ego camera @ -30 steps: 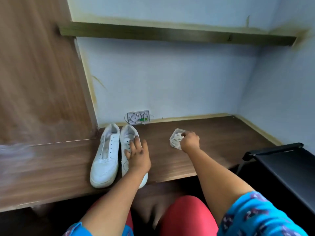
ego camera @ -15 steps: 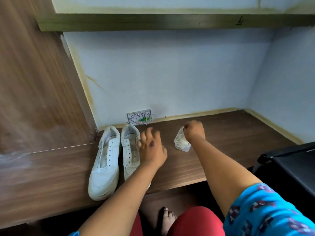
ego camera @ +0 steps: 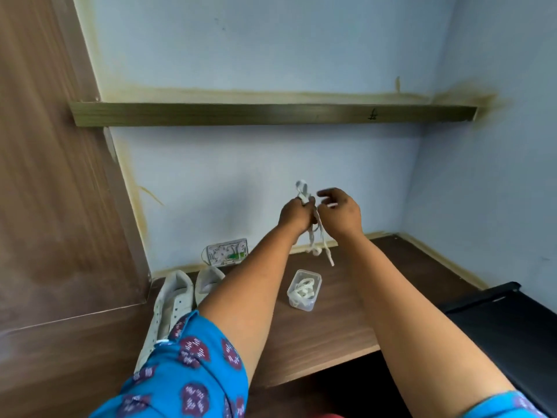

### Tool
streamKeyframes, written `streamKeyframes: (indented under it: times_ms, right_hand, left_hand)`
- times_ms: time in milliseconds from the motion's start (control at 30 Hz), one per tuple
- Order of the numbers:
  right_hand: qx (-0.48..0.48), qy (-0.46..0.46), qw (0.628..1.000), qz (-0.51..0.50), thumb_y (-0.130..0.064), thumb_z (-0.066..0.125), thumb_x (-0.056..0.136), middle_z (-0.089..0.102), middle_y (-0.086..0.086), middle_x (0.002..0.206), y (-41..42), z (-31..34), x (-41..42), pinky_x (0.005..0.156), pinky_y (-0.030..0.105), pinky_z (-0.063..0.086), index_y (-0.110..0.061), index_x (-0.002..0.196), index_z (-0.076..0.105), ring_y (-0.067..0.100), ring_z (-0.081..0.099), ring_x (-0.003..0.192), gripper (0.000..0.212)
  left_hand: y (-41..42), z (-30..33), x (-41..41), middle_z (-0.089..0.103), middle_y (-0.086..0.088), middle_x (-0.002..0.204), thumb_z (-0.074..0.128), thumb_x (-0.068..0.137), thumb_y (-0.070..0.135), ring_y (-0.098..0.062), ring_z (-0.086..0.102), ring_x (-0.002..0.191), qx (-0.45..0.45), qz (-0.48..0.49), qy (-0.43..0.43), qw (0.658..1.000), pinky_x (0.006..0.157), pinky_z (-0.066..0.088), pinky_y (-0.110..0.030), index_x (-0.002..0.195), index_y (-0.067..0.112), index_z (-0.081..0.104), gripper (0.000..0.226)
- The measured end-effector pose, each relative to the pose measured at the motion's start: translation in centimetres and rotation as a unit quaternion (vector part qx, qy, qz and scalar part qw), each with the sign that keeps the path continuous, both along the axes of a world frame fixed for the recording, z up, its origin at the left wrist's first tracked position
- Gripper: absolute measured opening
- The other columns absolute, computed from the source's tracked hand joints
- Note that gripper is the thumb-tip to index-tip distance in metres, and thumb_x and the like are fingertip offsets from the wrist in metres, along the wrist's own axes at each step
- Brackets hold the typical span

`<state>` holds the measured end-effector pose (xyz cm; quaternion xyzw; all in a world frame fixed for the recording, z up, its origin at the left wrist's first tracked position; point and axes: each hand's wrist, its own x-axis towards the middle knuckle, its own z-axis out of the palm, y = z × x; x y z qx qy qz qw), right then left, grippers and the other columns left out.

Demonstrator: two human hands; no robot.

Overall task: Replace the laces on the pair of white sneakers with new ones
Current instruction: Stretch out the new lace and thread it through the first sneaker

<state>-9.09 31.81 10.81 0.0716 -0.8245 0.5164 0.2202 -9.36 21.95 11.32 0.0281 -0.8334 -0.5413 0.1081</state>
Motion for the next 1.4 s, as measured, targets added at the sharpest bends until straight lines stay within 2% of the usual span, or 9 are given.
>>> streamKeyframes:
  times_ms: [133,267,333,500,733,833,933,1133,1400]
  right_hand:
    - [-0.01,-0.163,0.984,0.074,-0.014,0.068,0.073,0.059,0.007,0.113,0.6,-4.3,-0.3,0.081,0.033,0.051,-0.023,0.126,0.05,0.022,0.061,0.097,0.056]
    - [-0.08,-0.171,0.971,0.146,-0.023,0.06,0.091,0.065,0.002,0.087,-2.4,-6.5,1.6,0.065,0.027,0.043,-0.015,0.094,0.063,0.013,0.056,0.072,0.009]
    - [-0.146,-0.178,0.96,0.16,-0.017,0.051,0.097,0.066,0.005,0.078,-3.8,-6.5,2.5,0.058,0.024,0.045,-0.009,0.085,0.063,0.014,0.057,0.062,0.018]
    - [-0.238,-0.26,0.899,0.259,-0.01,0.04,0.101,0.055,0.008,0.066,-8.2,-6.9,6.3,0.045,0.021,0.037,-0.005,0.087,0.063,0.013,0.046,0.047,0.027]
    - [-0.221,-0.309,0.91,0.167,-0.026,0.044,0.088,0.04,-0.003,0.047,-13.3,-8.3,11.6,0.046,0.026,0.023,-0.019,0.056,0.046,0.016,0.029,0.048,0.033]
    - [-0.215,-0.292,0.922,0.135,-0.036,0.035,0.087,0.051,0.004,0.073,-16.0,-9.5,14.1,0.059,0.029,0.033,-0.016,0.073,0.057,0.022,0.044,0.065,0.033]
    - [-0.101,-0.219,0.965,0.104,-0.02,0.033,0.098,0.055,0.011,0.105,-17.8,-9.7,16.1,0.077,0.03,0.035,-0.005,0.115,0.057,0.03,0.052,0.099,0.033]
    - [0.214,-0.155,0.931,0.25,-0.013,0.051,0.095,0.067,0.01,0.113,-21.6,-8.9,16.6,0.073,0.022,0.048,-0.011,0.114,0.068,0.024,0.06,0.093,0.025]
    - [0.068,-0.14,0.965,0.211,-0.019,0.083,0.071,0.07,0.001,0.073,-21.9,-10.3,14.7,0.07,0.025,0.05,-0.015,0.076,0.072,0.012,0.063,0.07,0.013]
  left_hand:
    - [-1.7,2.1,0.8,0.054,0.0,0.06,0.045,0.1,0.032,-0.011,0.039,0.046,0.101,-0.039,0.013,0.994,0.046,0.027,-0.023,0.09,0.012,0.067,0.032]
    - [-4.7,2.4,4.2,0.046,0.006,0.053,0.046,0.1,0.035,-0.006,0.033,0.04,0.17,-0.046,0.041,0.984,0.044,0.025,-0.02,0.084,0.015,0.067,0.033]
    - [-6.4,1.0,5.6,0.048,0.009,0.047,0.046,0.1,0.035,-0.003,0.036,0.036,0.173,-0.012,0.055,0.983,0.042,0.027,-0.018,0.085,0.014,0.067,0.034]
    - [-12.2,-3.5,10.2,0.054,0.004,0.055,0.052,0.097,0.033,-0.006,0.04,0.04,0.187,0.068,0.007,0.98,0.044,0.03,-0.02,0.092,0.013,0.069,0.027]
    - [-23.1,-9.3,18.2,0.059,-0.004,0.063,0.071,0.085,0.025,-0.019,0.055,0.06,0.157,0.288,-0.008,0.945,0.05,0.041,-0.024,0.069,0.013,0.06,0.023]
    - [-27.2,-11.0,20.8,0.066,-0.02,0.107,0.073,0.08,0.03,-0.034,0.065,0.096,0.11,0.444,-0.048,0.888,0.079,0.052,-0.037,0.104,0.003,0.062,0.038]
    - [-29.6,-11.0,23.6,0.03,-0.024,0.14,0.069,0.085,0.024,-0.042,0.049,0.119,0.042,0.527,-0.079,0.845,0.095,0.045,-0.042,0.143,0.005,0.022,0.078]
    - [-27.9,-11.9,23.5,0.061,-0.007,0.123,0.06,0.093,0.012,-0.02,0.057,0.113,-0.073,0.221,-0.008,0.972,0.095,0.043,-0.029,0.123,0.009,0.058,0.031]
    - [-24.8,-12.1,21.3,0.043,0.008,0.058,0.049,0.1,0.026,0.005,0.036,0.039,0.072,0.039,-0.072,0.994,0.041,0.029,-0.012,0.098,0.012,0.063,0.02]
